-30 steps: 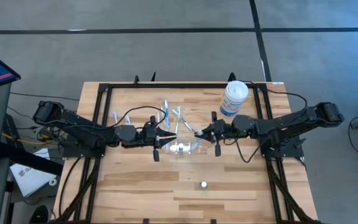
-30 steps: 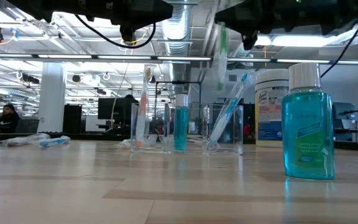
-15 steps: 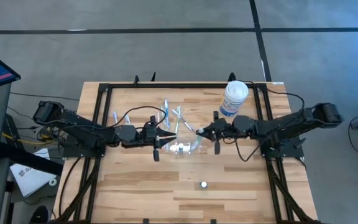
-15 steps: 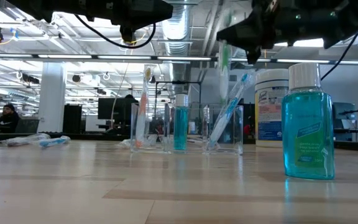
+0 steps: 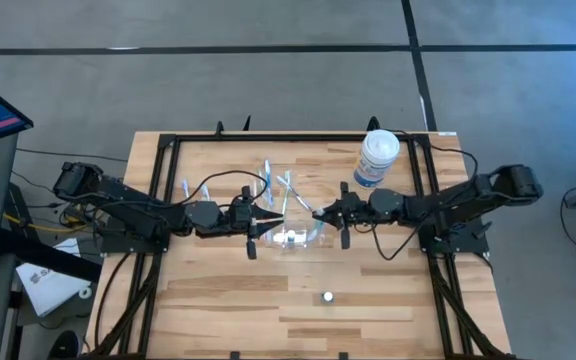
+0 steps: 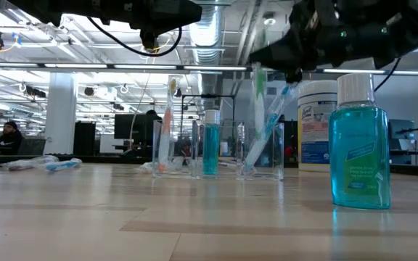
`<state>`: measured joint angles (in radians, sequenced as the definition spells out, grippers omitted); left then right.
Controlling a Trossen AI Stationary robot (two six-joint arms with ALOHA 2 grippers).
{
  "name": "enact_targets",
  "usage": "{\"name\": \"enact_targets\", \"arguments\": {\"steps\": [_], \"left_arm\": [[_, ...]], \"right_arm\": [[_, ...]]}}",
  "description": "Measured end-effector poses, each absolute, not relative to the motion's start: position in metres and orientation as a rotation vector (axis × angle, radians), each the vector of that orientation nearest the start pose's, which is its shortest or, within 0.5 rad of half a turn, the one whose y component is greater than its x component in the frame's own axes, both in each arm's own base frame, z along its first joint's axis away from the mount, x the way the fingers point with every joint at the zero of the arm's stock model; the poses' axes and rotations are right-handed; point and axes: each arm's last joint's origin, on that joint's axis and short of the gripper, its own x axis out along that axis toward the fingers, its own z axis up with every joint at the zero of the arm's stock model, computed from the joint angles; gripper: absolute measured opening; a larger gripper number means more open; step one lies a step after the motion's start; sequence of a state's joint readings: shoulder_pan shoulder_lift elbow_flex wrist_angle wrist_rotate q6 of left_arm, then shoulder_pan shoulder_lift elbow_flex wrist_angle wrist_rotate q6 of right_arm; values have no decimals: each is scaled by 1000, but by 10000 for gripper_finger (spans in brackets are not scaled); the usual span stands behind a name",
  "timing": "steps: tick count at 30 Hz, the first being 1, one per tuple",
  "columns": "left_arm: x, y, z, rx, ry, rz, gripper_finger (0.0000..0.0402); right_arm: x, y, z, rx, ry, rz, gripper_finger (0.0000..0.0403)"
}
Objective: Pick & Place toothbrushing station
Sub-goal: Put the left green toothbrush into the transparent organizer
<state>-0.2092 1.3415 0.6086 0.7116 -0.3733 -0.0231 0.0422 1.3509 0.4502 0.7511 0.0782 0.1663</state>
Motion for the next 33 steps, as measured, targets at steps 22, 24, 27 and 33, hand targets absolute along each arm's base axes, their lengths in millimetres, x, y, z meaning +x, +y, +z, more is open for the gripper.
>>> {"name": "enact_targets", "arguments": {"steps": [22,24,27,33], "left_arm": [[273,-47,239,-17,19,164,60],[273,-47,239,-17,19,164,60],[273,-47,239,-17,19,164,60],[273,-47,239,-17,19,164,60]], "right_arm": [[271,5,166,205,171,-40,7],[271,5,166,205,172,-40,8],[271,4,165,205,177,-44,5],[271,0,163,230,202,-49,9]]}}
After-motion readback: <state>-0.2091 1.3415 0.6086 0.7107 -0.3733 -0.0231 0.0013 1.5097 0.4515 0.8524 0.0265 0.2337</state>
